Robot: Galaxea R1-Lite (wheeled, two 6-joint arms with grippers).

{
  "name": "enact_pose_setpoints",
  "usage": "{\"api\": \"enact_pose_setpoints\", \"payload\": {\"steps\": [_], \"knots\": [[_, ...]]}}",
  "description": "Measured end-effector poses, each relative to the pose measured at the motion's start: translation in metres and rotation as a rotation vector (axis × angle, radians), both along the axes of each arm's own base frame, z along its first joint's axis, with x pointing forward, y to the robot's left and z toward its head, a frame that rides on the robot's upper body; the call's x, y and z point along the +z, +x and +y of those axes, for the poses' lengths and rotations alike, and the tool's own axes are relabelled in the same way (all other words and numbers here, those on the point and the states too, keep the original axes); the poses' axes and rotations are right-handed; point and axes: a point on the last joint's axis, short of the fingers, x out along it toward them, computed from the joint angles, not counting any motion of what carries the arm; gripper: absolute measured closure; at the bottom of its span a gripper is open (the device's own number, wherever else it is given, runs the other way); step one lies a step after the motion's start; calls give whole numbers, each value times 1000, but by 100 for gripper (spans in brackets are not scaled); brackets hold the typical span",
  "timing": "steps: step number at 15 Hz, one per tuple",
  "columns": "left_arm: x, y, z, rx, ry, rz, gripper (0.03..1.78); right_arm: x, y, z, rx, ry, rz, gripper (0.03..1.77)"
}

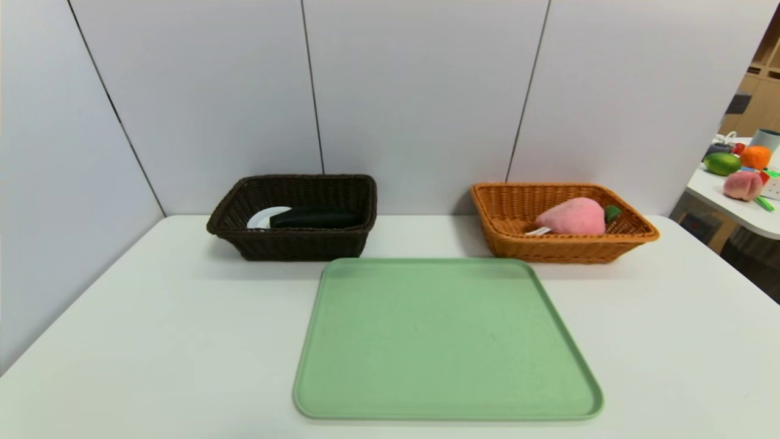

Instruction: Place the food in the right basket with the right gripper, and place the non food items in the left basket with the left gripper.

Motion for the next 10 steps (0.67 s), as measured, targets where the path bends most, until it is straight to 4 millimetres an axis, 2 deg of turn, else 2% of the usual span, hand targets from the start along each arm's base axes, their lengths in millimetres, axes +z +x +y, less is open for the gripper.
{"api": "enact_pose_setpoints", "payload": {"steps": [10], "knots": [[0,0,0,1,-42,3,12,0,0,0,-9,16,-8,11]]}}
